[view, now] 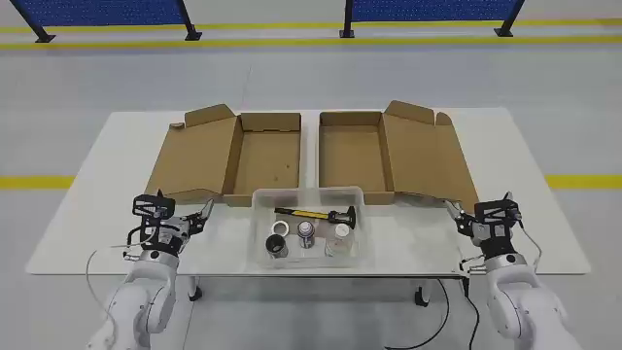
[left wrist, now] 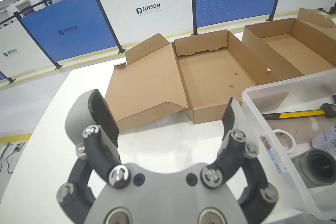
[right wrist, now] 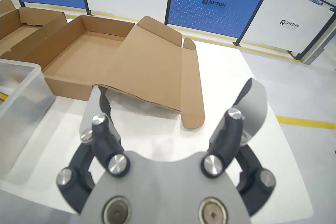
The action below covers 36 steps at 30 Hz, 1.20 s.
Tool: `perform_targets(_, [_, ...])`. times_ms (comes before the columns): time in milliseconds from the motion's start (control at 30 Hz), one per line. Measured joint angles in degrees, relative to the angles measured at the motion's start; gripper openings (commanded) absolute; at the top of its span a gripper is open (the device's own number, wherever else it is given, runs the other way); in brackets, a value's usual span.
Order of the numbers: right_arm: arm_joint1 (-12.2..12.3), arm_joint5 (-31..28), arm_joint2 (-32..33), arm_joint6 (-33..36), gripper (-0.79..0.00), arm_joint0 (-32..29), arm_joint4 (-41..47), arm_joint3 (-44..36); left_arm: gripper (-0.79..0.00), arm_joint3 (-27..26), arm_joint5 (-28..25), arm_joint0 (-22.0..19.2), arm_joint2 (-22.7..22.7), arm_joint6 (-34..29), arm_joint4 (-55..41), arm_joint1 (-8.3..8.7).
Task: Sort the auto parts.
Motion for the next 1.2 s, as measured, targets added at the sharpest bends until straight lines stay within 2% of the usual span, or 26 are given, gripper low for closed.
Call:
perform_targets(567, [0.00, 0.00, 0.00, 0.00, 0.000, 0.00, 0.00, 0.00, 0.000, -0.02, -0.06, -0.09, 0.03, -0.02, 0.08, 0.00])
perform_targets(733, [0.00, 0.00, 0.00, 0.00, 0.000, 0.00, 0.00, 0.00, 0.000, -0.84, -0.87, -1.91, 0.51, -0.76, 1.40, -0.06])
perform_targets(833, [0.00, 0.00, 0.00, 0.00, 0.000, 0.00, 0.00, 0.00, 0.000, -1.86, -3.22, -3.16, 0.80, -1.61, 0.32, -0.08])
perform_targets(1033, [0.00, 0.00, 0.00, 0.00, 0.000, 0.00, 0.00, 0.00, 0.000, -6.70, -11.24, -5.20, 1.90, -4.43, -1.99, 0.11])
perform_targets(1200, [0.00, 0.00, 0.00, 0.00, 0.000, 0.00, 0.00, 0.00, 0.000, -10.82, -17.20, -7.71, 4.74, -7.98, -1.95, 0.22])
